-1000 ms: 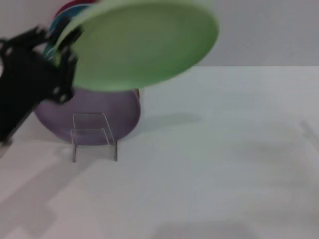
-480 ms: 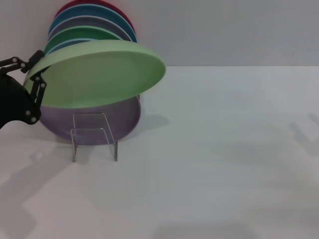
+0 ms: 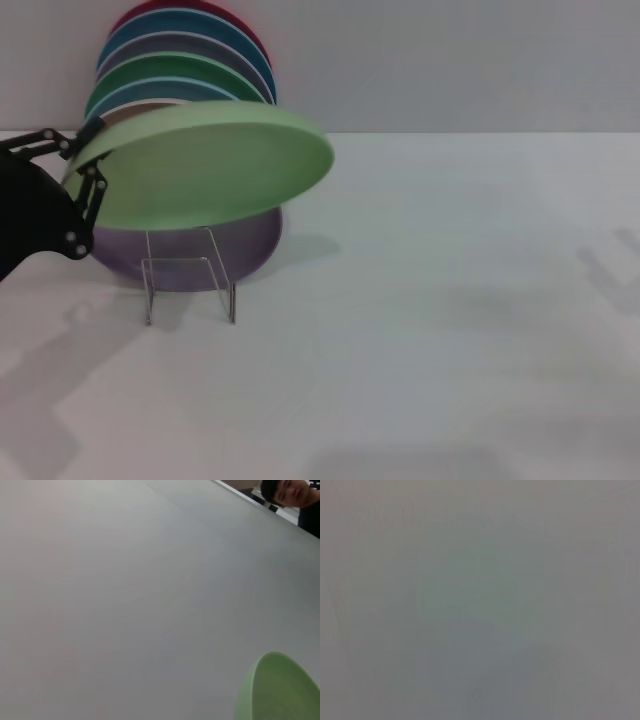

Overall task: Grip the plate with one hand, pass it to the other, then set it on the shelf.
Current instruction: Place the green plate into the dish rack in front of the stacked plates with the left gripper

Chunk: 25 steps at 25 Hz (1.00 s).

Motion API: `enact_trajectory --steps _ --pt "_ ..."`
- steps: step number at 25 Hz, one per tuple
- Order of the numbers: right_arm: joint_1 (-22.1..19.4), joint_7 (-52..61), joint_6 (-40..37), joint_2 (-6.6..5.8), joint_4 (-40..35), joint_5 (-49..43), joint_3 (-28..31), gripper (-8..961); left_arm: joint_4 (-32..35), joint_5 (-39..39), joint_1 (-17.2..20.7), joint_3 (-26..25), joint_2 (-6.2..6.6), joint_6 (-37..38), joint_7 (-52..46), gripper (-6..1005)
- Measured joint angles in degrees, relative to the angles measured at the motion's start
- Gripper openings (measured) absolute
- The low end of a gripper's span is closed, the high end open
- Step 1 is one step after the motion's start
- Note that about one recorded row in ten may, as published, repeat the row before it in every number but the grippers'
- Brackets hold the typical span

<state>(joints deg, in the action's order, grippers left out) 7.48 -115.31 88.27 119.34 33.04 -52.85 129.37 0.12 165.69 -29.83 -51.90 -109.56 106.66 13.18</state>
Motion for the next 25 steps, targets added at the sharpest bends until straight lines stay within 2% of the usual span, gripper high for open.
enact_trajectory --steps 14,25 --pt "0.15 -0.41 0.06 -0.02 0.00 0.00 -0.19 801 0.14 -0.06 0.30 1.58 -0.69 -4.69 0.04 77" --pt "0.16 -0.67 0.11 -0.24 0.40 -0.04 -0.72 802 -0.03 -0.33 0.41 1.11 -2.66 -7.59 1.15 204"
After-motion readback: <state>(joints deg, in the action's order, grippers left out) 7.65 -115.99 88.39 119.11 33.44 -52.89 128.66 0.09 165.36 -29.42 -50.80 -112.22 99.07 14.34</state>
